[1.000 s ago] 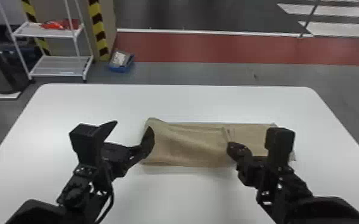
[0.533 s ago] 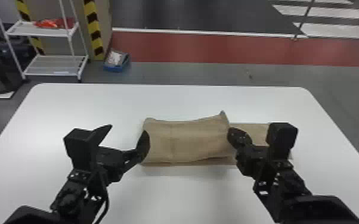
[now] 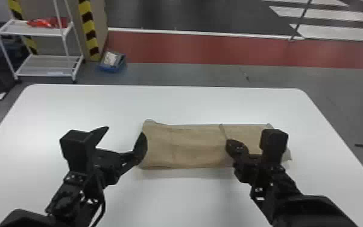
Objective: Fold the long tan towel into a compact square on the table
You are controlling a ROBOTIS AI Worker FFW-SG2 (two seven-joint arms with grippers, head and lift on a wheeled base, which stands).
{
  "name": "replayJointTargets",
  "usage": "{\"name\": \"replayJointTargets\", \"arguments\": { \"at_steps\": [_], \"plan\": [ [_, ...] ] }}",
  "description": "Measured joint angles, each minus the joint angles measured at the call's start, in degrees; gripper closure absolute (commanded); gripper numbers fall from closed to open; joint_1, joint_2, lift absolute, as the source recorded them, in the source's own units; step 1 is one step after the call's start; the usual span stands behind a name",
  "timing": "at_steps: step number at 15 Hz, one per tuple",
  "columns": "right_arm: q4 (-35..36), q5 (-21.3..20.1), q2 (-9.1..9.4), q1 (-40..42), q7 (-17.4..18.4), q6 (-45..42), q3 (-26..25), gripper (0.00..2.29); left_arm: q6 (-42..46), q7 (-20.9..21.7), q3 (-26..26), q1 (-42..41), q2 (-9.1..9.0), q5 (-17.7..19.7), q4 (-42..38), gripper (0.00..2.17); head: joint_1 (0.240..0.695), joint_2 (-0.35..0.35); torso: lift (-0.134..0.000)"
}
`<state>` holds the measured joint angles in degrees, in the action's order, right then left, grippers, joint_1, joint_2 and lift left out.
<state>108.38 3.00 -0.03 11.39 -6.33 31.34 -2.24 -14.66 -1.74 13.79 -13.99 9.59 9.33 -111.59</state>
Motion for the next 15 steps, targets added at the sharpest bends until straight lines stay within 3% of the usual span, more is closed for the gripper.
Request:
{"name": "replayJointTargets", "arguments": {
  "at_steps": [5, 15],
  "plan": [
    [-1.8, -0.4, 0.03, -2.0, 0.2, 3.0, 0.2, 0.9, -0.1, 0.1, -0.3, 0.0, 0.15, 0.0, 0.2, 0.03, 0.695, -0.104, -0.123],
    [-1.8, -0.4, 0.03, -3.9, 2.4, 7.7, -0.9, 0.77, -0.1, 0.2, -0.3, 0.8, 0.4, 0.1, 1.0, 0.03, 0.695, -0.121, -0.123]
  ]
}}
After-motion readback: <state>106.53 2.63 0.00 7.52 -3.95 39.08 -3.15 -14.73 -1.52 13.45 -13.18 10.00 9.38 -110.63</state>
